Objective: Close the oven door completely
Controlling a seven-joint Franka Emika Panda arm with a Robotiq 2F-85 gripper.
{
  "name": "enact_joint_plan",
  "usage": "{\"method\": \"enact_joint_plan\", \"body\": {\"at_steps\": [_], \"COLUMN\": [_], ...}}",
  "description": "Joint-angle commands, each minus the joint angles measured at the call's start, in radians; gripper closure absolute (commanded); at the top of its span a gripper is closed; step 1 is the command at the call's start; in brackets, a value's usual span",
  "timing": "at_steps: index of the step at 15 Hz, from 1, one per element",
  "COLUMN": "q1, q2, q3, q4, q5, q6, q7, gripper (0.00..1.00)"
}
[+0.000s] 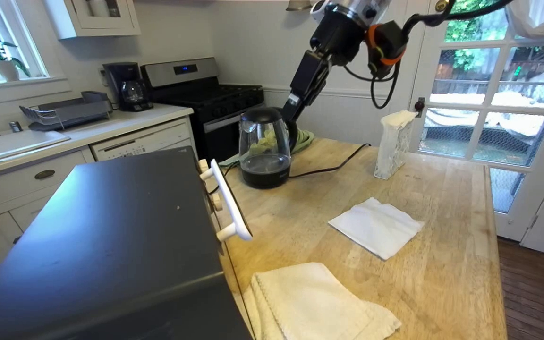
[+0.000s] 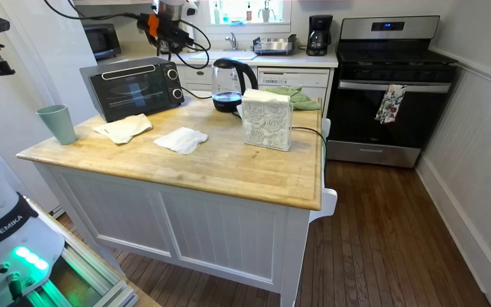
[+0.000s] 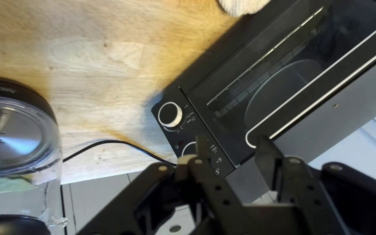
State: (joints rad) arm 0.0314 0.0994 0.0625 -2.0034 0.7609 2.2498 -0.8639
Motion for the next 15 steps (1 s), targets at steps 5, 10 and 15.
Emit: {"method": "enact_joint_plan", "body": {"at_steps": [5,10,15], "q1": [-0.003,0.011,0.02], "q2": [-0.367,-0.409,-0.42], "q3": [-0.006,-0.03,-0.035], "q4": [-0.28,-0.29,-0.301], "q5": [-0.508,-0.654,-0.665], "q6": [-0.031,-0.073,-0.077], "q7": [0.432,0.543,0.554], "gripper": [0.02,0.0,0.0]}}
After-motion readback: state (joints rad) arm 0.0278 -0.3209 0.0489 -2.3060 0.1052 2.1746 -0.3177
